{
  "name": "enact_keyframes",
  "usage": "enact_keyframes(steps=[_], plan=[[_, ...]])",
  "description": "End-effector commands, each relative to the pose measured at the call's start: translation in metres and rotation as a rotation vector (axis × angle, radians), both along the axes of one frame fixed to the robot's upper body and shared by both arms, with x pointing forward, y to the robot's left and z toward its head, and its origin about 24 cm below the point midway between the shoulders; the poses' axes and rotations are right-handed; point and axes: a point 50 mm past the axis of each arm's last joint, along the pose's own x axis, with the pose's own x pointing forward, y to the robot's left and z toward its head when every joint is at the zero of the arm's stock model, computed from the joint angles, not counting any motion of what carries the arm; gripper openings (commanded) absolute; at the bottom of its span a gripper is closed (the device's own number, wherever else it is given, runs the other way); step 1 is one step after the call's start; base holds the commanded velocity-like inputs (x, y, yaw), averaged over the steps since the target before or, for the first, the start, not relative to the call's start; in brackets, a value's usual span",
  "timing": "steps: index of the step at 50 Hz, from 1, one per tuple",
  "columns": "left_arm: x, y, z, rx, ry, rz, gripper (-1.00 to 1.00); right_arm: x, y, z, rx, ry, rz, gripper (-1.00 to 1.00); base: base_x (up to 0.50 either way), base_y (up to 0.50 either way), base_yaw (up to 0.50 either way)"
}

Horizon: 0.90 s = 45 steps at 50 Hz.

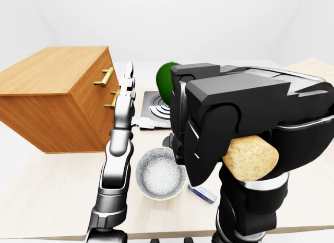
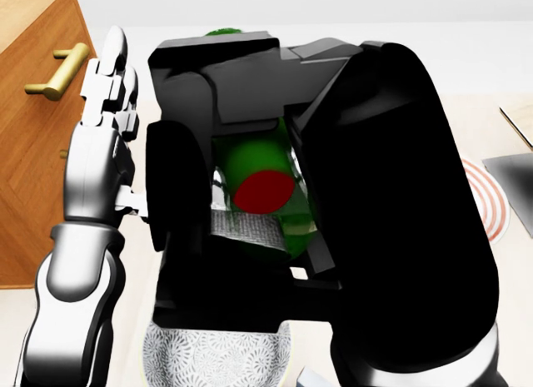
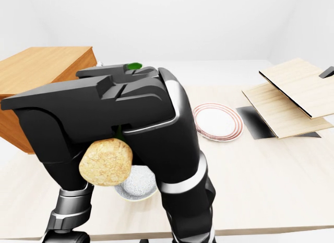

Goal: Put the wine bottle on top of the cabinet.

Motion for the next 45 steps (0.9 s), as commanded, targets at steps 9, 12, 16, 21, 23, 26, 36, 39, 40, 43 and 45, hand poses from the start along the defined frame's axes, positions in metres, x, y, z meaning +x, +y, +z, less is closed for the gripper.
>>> enact_keyframes(steps=[9,12,16,21,23,26,36,39,40,43,45], plan=[[0.014,-0.003,-0.021,0.037,0.100,0.030,1.00,0.003,0.017,0.003,-0.082,0.003,-0.011,-1.00,0.00,0.00,0.00],[0.015,-0.003,-0.020,0.038,0.098,0.031,1.00,0.004,0.020,0.004,-0.087,0.007,-0.010,-1.00,0.00,0.00,0.00],[0.021,-0.002,-0.021,0.045,0.112,0.062,1.00,0.006,0.024,0.000,-0.087,0.038,-0.005,-1.00,0.00,0.00,0.00],[0.025,-0.003,-0.012,0.062,0.083,0.073,1.00,0.007,0.026,-0.002,-0.093,0.057,-0.002,-1.00,0.00,0.00,0.00],[0.028,-0.004,-0.007,0.072,0.069,0.078,1.00,0.007,0.028,-0.003,-0.095,0.064,0.002,-1.00,0.00,0.00,0.00],[0.031,-0.005,-0.005,0.078,0.067,0.088,1.00,0.006,0.030,-0.005,-0.098,0.073,0.007,-1.00,0.00,0.00,0.00],[0.025,-0.013,0.015,0.077,-0.017,0.066,1.00,0.009,0.032,-0.006,-0.103,0.093,0.009,-1.00,0.00,0.00,0.00],[0.023,-0.014,0.017,0.075,-0.029,0.059,1.00,0.008,0.032,-0.006,-0.106,0.088,0.010,-1.00,0.00,0.00,0.00],[0.021,-0.015,0.017,0.074,-0.033,0.054,1.00,0.009,0.032,-0.006,-0.107,0.094,0.010,-1.00,0.00,0.00,0.00],[0.019,-0.016,0.018,0.076,-0.041,0.051,1.00,0.010,0.033,-0.006,-0.107,0.093,0.010,-1.00,0.00,0.00,0.00],[0.016,-0.016,0.021,0.072,-0.059,0.042,1.00,0.010,0.034,-0.004,-0.112,0.085,0.009,-1.00,0.00,0.00,0.00]])
